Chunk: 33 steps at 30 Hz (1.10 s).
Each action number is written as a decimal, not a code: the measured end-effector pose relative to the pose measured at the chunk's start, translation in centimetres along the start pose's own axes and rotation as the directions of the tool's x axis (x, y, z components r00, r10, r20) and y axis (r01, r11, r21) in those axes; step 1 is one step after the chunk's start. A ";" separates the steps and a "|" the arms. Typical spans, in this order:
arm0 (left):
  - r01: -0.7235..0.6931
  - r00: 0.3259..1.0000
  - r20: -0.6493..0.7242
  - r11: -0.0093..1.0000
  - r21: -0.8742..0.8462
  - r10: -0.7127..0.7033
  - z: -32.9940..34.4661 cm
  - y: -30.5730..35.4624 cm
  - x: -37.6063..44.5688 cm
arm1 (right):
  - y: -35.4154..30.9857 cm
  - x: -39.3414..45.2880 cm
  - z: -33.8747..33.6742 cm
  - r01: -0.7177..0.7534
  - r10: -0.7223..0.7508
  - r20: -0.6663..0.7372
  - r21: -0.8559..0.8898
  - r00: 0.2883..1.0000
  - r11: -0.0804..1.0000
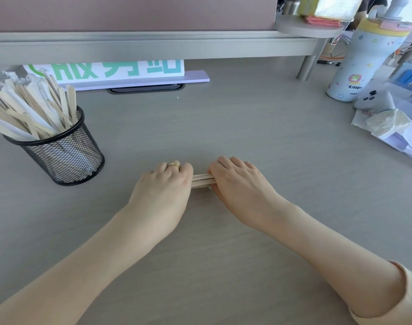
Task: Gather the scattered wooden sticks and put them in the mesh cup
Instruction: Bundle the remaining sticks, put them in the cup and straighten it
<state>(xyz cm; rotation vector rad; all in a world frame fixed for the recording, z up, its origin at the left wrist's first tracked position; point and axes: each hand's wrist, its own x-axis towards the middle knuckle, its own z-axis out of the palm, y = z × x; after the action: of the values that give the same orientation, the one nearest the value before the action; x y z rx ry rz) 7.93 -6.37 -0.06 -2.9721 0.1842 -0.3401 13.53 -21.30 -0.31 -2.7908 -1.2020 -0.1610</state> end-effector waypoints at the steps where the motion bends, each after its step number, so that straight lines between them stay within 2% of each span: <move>1: -0.001 1.000 0.006 1.000 0.002 0.001 -0.2 0.1 0.0 | 0.0 0.0 0.0 0.002 -0.002 -0.004 0.003 1.000 1.000; 15: 0.015 0.999 -0.050 0.999 0.037 -0.013 0.4 -0.1 0.0 | 0.0 0.2 0.3 -0.003 0.001 -0.070 -0.032 0.998 0.999; 19: 0.007 0.997 -0.082 0.999 -0.048 -0.011 0.8 0.0 -0.2 | 0.1 0.2 0.2 0.026 -0.028 -0.069 -0.023 0.997 0.999; 22: 0.019 0.999 -0.027 0.997 -0.080 -0.021 0.3 0.1 0.1 | 0.4 0.4 0.4 0.033 -0.035 -0.065 -0.039 0.997 0.999; 27: 0.121 0.987 0.121 0.988 -0.098 -0.109 -0.3 0.0 0.2 | 0.2 0.4 0.1 0.092 -0.092 -0.035 0.008 0.995 0.996; 30: 0.116 0.988 0.110 0.988 -0.101 -0.104 -0.4 -0.2 0.0 | 0.2 0.3 -0.2 0.109 -0.106 -0.060 0.050 0.993 0.993; 33: 0.060 0.990 0.129 0.998 0.021 -0.063 -2.1 0.7 -0.2 | 0.0 0.2 -0.4 0.153 -0.148 -0.109 0.047 0.983 0.987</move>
<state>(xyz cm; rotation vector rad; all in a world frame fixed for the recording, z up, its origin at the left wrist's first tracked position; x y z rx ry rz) 7.21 -7.27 1.85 -2.9750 0.0749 -0.1541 13.62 -21.27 0.14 -2.6084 -1.3692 -0.2783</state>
